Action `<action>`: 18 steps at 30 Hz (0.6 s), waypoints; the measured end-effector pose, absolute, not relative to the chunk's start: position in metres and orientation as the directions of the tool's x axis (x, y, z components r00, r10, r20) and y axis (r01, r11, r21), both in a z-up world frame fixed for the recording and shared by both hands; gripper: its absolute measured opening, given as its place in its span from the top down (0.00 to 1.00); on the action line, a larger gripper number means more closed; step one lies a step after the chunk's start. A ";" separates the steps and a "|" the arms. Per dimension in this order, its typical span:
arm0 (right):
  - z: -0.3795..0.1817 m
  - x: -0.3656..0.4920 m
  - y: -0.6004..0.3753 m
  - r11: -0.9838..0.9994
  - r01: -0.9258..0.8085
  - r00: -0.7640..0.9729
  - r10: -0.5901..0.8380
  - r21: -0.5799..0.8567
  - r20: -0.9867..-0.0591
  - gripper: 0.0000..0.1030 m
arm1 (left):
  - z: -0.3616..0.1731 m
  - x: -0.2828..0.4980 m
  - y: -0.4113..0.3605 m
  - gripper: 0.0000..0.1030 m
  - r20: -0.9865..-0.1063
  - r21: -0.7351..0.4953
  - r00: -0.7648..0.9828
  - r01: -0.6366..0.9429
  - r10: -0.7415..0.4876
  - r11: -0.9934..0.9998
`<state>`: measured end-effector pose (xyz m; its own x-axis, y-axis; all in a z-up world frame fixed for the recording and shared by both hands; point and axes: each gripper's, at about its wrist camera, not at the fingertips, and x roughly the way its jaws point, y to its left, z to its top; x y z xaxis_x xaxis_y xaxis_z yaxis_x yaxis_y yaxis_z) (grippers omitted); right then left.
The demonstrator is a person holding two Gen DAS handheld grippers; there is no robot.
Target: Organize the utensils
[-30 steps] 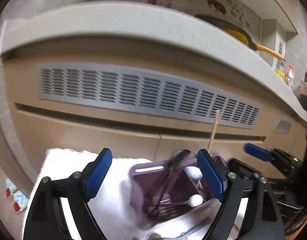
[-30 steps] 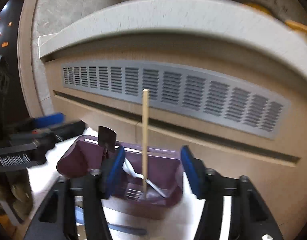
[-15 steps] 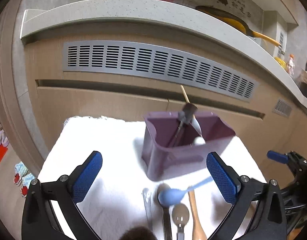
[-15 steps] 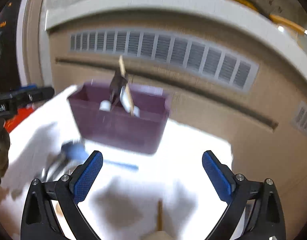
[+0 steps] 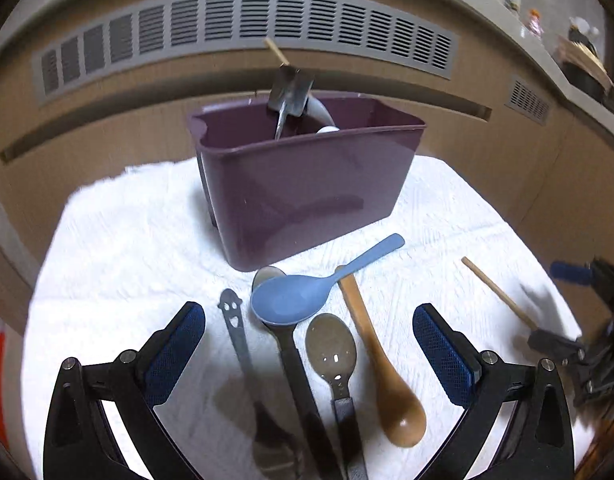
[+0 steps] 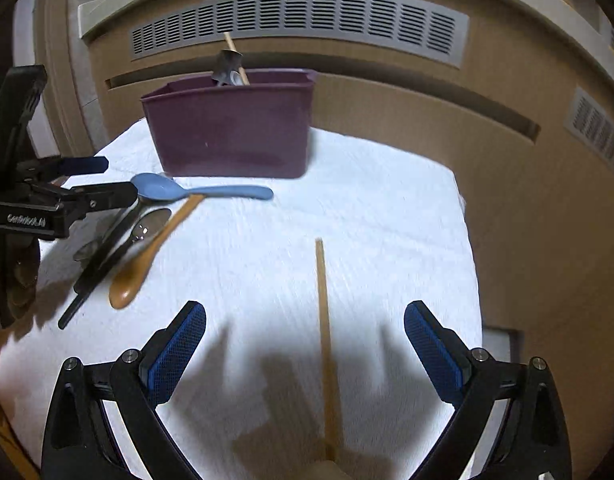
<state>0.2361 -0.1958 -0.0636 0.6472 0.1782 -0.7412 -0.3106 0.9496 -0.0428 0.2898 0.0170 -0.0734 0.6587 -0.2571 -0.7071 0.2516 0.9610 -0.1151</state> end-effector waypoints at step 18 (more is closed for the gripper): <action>-0.070 0.229 -0.203 0.956 -0.294 0.661 0.185 -0.024 -0.728 0.05 | -0.070 0.345 -0.093 0.55 -0.806 0.165 0.540 0.601 -0.244 0.782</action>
